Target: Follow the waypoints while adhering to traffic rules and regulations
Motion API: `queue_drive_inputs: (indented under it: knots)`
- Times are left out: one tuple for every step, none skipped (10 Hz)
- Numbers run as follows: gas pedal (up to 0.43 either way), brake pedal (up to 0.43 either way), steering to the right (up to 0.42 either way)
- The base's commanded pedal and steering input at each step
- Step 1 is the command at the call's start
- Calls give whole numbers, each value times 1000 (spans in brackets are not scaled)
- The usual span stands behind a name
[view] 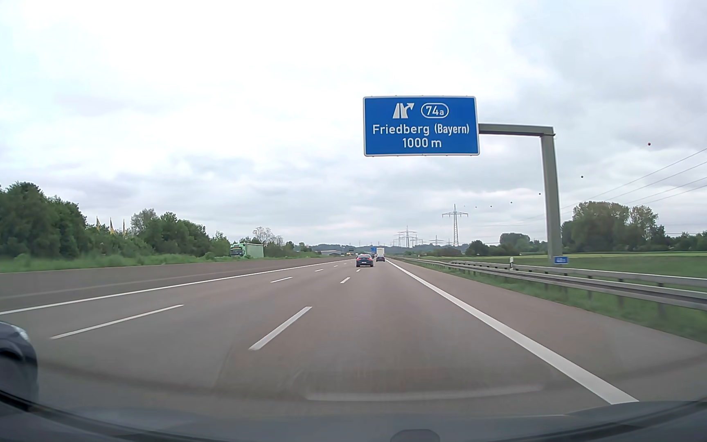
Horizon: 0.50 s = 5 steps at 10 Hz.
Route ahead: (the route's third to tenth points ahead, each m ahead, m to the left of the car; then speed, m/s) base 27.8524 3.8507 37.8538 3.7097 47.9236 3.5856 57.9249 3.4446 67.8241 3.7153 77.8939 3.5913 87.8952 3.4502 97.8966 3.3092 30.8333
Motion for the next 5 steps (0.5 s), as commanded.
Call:
queue_drive_inputs:
  knots:
    - [248, 0, -1]
    - [260, 0, -1]
    - [268, 0, -1]
    - [268, 0, -1]
    - [268, 0, -1]
